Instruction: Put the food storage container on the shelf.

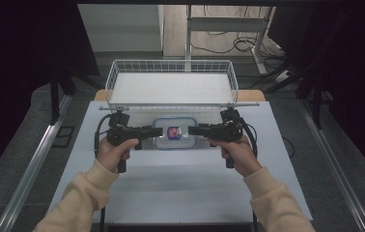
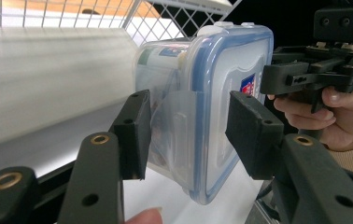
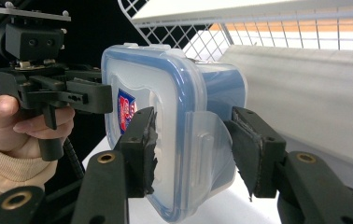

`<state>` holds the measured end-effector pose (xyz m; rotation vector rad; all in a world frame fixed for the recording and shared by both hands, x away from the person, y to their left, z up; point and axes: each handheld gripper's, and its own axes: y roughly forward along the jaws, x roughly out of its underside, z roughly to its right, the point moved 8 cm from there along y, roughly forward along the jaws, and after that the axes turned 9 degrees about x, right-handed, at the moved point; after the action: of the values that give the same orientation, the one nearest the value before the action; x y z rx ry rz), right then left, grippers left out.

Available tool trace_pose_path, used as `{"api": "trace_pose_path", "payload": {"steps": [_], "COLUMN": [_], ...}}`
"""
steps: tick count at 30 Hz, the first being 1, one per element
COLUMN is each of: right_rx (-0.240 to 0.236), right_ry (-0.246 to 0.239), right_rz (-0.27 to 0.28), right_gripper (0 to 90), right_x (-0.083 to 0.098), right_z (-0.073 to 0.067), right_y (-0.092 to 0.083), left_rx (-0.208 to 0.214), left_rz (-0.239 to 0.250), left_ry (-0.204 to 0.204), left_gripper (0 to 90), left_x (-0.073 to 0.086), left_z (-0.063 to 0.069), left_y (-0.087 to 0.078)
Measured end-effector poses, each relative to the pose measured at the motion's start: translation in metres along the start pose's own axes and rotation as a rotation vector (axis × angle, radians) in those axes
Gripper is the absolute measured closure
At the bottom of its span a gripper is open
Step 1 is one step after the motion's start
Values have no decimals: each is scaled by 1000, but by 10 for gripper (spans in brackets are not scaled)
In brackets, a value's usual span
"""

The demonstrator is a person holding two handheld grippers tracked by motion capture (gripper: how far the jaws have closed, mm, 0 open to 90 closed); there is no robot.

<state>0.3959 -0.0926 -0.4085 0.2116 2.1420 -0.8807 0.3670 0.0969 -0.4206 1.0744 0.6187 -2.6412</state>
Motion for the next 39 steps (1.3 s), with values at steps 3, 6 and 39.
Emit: {"api": "trace_pose_path", "payload": {"steps": [3,6,39], "right_rx": [-2,-2,-14], "right_ry": [2,-3,-20], "right_rz": [2,8,29], "right_gripper": [519,519,525], "right_x": [-5,-10,-128], "right_z": [0,0,25], "right_y": [0,0,19], "left_rx": [-3,-3,3], "left_rz": [1,5,11], "left_ry": [8,11,44], "left_gripper": [516,517,517], "left_x": [-7,-12,-130], "left_z": [1,1,-30], "left_y": [-1,-2,4]}}
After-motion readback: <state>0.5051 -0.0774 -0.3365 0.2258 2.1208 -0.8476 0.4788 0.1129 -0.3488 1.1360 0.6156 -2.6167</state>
